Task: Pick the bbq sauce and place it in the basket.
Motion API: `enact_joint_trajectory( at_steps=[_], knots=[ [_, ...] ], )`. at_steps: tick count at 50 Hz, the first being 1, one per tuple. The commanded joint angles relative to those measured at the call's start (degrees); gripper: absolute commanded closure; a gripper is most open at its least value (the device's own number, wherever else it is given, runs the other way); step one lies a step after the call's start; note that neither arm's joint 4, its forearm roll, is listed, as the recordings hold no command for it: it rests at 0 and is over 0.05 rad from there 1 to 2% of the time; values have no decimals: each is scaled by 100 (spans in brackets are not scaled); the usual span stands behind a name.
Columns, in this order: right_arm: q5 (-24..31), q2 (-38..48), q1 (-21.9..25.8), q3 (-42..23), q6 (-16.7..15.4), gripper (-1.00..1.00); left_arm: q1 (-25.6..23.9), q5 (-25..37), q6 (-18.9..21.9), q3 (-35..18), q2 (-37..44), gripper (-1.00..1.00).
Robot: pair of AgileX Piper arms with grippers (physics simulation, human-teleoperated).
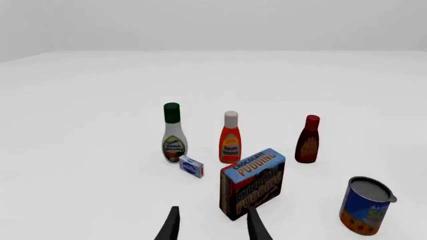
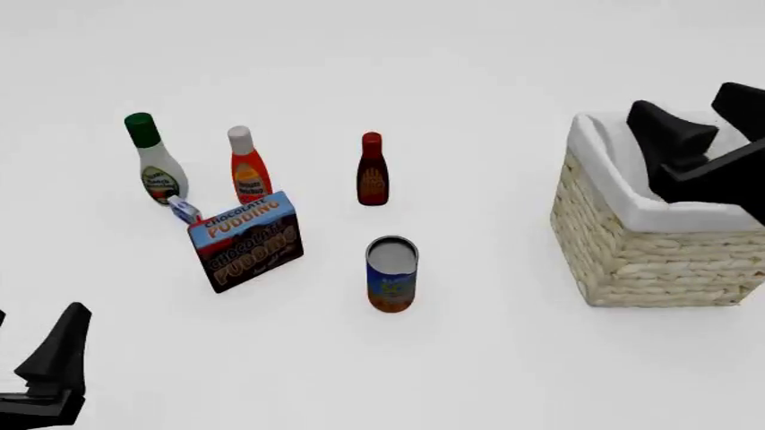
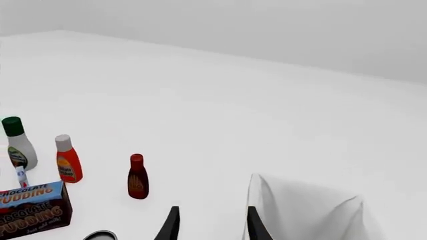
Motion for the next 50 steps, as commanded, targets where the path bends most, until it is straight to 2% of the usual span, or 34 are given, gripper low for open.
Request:
enact_joint_trajectory(
  at_steps=[1, 2, 3, 4, 6, 9, 11, 17, 20, 26, 29, 36, 38, 42, 47, 48, 50],
  knots=[
    [37, 1006, -6, -869, 215, -100, 0, 0, 0, 0, 0, -100],
    [42, 1101, -42, -915, -73, -100, 0, 0, 0, 0, 0, -100],
    [40, 1142, 15, -933, -124, -100, 0, 0, 0, 0, 0, -100],
    [93, 1181, 60, -996, 35, -100, 0, 0, 0, 0, 0, -100],
    [161, 1237, 41, -1047, 124, -100, 0, 0, 0, 0, 0, -100],
    [212, 1258, 163, -1103, -44, -100, 0, 0, 0, 0, 0, -100],
    [282, 1419, 165, -1242, 63, -100, 0, 0, 0, 0, 0, -100],
    [339, 1717, 219, -1480, -8, -100, 0, 0, 0, 0, 0, -100],
    [543, 2060, 224, -1720, -64, -100, 0, 0, 0, 0, 0, -100],
    [588, 2330, 412, -2069, 123, -100, 0, 0, 0, 0, 0, -100],
    [636, 2561, 501, -2277, 75, -100, 0, 0, 0, 0, 0, -100],
    [785, 2992, 668, -2775, 242, -100, 0, 0, 0, 0, 0, -100],
    [876, 3132, 771, -2939, 335, -100, 0, 0, 0, 0, 0, -100],
    [1052, 3375, 903, -3242, 328, -100, 0, 0, 0, 0, 0, -100],
    [1292, 3672, 1001, -3668, 491, -100, 0, 0, 0, 0, 0, -100],
    [1367, 3762, 1070, -3791, 605, -100, 0, 0, 0, 0, 0, -100],
    [1469, 3923, 1144, -3964, 598, -100, 0, 0, 0, 0, 0, -100]
  ],
)
